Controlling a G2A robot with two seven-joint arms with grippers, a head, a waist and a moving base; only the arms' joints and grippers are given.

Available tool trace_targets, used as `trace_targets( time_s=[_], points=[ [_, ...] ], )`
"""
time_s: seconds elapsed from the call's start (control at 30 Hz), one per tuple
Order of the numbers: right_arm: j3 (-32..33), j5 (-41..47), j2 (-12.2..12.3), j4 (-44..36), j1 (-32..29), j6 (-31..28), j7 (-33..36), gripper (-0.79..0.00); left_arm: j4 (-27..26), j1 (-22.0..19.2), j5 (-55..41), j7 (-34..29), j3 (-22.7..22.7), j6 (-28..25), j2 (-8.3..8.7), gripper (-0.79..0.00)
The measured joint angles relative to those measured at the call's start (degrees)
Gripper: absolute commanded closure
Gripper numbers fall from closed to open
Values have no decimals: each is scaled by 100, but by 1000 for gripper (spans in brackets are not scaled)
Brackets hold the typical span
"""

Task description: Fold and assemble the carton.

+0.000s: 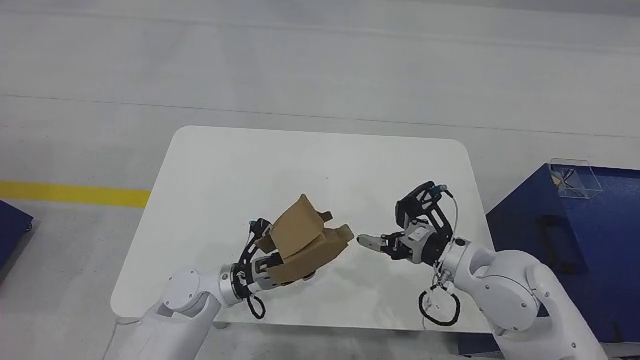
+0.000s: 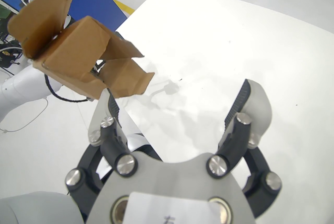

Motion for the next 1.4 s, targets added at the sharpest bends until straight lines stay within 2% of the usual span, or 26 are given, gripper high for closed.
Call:
trace_targets(
  time_s=[0.47,0.7,0.87,0.97,1.27,1.4],
  points=[
    [-1199,-663,-158,238,681,356,-125,-785,-33,-44,169,-99,96,43,-2,0],
    [-1057,-923,-167,168,737,598,-322,-785,-12,-43,132,-130,22,89,17,0],
    [-716,-1380,-154,47,567,935,-849,-785,27,-58,95,-134,22,102,15,0],
    [-748,-1731,-169,53,537,1180,-1004,-785,57,-74,81,-137,45,116,10,0],
    [-1651,-2672,-318,476,989,1316,-1053,-785,25,-96,133,-158,160,115,-10,0],
    [-1915,-2888,-377,542,1007,1442,-1089,-785,33,-103,132,-102,164,127,-13,0]
  ],
)
